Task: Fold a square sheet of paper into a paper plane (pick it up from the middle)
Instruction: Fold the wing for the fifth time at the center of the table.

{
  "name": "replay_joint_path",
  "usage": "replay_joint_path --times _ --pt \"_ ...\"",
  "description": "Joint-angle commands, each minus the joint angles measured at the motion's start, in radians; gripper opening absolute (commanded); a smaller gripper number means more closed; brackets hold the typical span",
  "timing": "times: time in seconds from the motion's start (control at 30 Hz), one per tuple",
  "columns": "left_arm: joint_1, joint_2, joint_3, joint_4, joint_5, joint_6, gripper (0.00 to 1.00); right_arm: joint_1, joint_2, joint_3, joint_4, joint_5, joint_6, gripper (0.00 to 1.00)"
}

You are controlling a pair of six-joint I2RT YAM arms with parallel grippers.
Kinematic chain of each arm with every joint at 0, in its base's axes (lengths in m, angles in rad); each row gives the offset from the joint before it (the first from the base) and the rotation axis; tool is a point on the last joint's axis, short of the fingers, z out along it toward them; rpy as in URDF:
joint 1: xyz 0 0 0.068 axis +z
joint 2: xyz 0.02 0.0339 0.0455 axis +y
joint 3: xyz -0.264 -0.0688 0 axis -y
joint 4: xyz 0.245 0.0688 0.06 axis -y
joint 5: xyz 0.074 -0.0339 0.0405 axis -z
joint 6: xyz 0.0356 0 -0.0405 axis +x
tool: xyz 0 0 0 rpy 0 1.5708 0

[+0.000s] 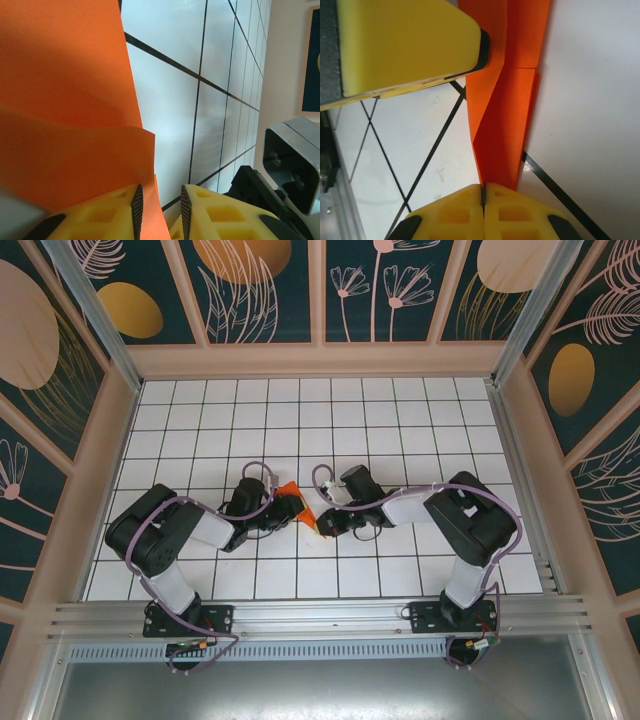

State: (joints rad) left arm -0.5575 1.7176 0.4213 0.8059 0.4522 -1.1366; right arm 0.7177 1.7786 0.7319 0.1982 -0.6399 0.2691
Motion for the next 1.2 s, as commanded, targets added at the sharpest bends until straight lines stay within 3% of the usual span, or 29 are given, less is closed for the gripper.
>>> replay_joint_path --times 0.0,0.3,0.57,1.17 --pt "-0.001 -0.027 0.01 -0.011 -0.003 0.048 0.32 -0.017 0.04 -0.035 0.029 -0.043 0.057 0.04" --pt "-0.001 -0.081 -0.058 0.086 0.014 0.056 0.36 -0.041 0.036 -0.05 0.147 -0.162 0.171 0.02" --pt "-0.016 -0.05 -0.088 0.191 0.035 0.032 0.36 -0.055 0.055 -0.047 0.186 -0.183 0.262 0.01" --pt "-0.025 0.045 -0.038 0.111 0.003 0.03 0.32 -0.06 0.087 -0.03 0.146 -0.182 0.26 0.03"
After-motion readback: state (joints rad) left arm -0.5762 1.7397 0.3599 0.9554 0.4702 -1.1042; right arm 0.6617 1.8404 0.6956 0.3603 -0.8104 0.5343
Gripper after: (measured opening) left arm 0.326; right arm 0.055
